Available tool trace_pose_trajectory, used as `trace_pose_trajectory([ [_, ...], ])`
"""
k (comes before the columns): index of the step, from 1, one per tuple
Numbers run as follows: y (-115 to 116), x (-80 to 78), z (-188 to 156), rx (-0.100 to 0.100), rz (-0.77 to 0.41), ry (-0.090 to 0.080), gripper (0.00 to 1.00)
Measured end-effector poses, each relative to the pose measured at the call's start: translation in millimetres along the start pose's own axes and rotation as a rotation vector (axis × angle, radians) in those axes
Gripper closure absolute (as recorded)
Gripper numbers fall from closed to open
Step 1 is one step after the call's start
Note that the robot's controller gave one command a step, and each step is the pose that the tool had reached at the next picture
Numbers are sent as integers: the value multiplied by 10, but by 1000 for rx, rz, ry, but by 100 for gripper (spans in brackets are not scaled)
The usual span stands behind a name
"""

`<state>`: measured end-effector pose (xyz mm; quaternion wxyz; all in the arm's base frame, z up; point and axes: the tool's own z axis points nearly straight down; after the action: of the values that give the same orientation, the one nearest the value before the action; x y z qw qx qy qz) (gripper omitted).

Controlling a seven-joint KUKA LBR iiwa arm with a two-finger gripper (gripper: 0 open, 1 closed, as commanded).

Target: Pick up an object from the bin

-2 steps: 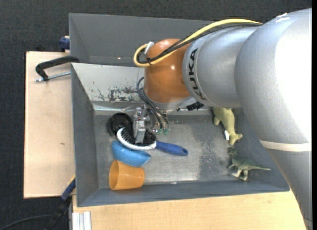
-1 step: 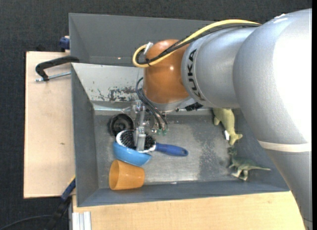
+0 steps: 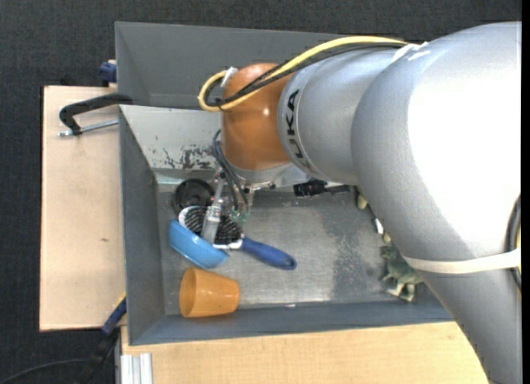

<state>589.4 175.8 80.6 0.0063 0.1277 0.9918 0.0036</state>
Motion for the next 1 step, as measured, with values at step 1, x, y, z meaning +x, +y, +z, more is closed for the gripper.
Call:
trace_pose_trajectory([
  [1,0,52,5,1,142,3,0],
])
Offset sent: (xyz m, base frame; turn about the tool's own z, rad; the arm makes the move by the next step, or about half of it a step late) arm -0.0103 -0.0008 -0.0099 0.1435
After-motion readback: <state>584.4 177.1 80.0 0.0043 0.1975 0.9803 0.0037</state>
